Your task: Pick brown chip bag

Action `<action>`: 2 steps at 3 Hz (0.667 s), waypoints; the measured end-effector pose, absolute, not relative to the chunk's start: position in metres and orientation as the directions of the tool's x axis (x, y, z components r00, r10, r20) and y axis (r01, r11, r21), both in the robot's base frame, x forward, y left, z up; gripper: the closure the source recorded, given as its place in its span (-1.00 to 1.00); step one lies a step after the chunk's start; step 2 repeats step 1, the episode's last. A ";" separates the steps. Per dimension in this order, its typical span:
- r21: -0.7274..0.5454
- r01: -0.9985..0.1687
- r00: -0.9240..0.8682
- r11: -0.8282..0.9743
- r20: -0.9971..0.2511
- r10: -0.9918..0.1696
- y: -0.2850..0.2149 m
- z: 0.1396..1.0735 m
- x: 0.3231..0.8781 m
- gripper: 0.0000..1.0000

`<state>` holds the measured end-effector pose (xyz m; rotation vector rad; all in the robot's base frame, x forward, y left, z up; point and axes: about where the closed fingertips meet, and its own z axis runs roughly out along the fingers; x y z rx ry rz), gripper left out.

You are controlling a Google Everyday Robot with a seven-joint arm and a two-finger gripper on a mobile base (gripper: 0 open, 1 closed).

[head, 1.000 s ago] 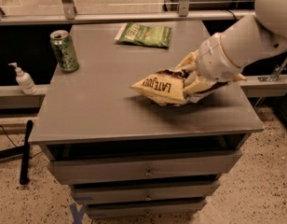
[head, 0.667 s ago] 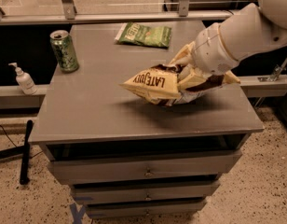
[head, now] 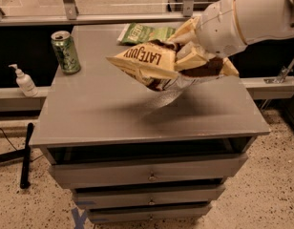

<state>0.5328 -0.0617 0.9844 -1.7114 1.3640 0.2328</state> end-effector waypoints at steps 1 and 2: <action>-0.524 -0.851 0.372 0.021 -0.631 -0.680 -0.062 0.984 0.533 1.00; -0.524 -0.851 0.372 0.021 -0.631 -0.680 -0.062 0.984 0.533 1.00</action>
Offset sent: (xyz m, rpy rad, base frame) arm 0.0000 0.0000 0.0000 0.0000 0.0000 0.0000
